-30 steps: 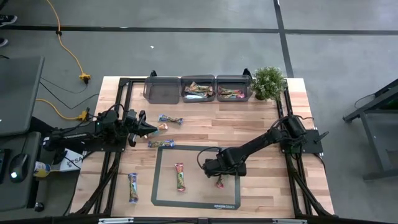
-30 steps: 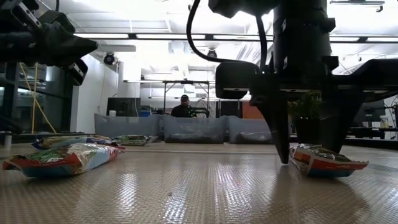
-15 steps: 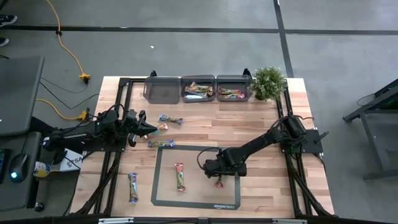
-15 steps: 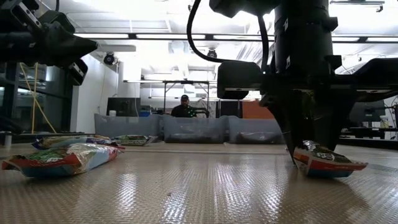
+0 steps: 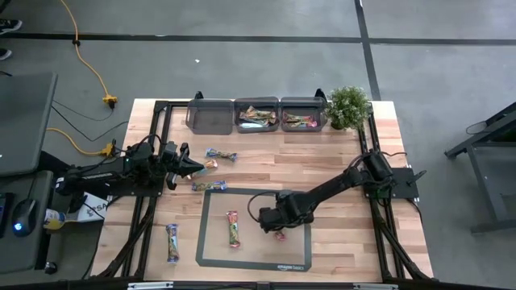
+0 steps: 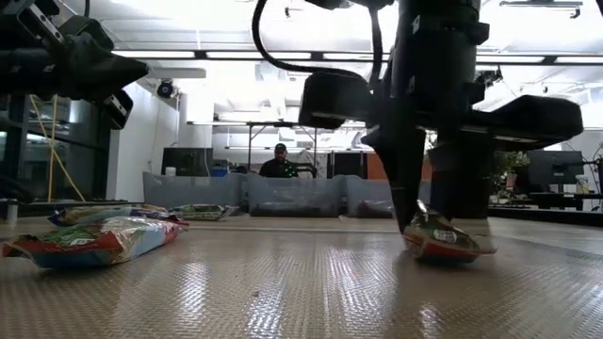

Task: Pick and place Granola Bars by type
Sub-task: Put the red granola bar into the right black bin

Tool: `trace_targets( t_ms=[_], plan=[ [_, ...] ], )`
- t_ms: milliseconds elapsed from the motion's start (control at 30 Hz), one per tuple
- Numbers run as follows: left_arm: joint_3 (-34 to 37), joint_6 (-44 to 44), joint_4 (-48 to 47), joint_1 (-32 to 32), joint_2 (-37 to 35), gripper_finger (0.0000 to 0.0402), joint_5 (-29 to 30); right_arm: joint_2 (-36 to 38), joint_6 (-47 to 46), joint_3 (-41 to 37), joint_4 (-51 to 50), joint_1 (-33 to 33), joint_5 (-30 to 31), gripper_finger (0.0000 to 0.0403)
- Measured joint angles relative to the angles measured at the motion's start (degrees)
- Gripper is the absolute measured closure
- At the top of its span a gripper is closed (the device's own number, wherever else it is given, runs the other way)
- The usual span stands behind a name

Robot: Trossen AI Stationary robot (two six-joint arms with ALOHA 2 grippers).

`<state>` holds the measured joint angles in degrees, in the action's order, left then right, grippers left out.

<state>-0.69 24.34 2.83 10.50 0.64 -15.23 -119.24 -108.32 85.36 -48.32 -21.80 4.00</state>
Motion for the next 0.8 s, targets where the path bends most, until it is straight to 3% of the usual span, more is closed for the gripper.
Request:
trace_targets(
  t_ms=[200, 433, 800],
  plan=[
    [0.0, 0.0, 0.0, 0.0, 0.0, 0.0401, 0.0, 0.1, 6.9, 0.0, 5.8, 0.0, 3.3, 0.0342],
    [0.0, 0.0, 0.0, 0.0, 0.0, 0.0401, 0.0, 0.2, 21.1, 0.1, 16.1, 0.0, 5.4, 0.0344],
    [0.0, 0.0, 0.0, 0.0, 0.0, 0.0401, -0.1, 0.3, 43.3, 0.1, 41.4, 0.0, 4.5, 0.0344]
  ],
)
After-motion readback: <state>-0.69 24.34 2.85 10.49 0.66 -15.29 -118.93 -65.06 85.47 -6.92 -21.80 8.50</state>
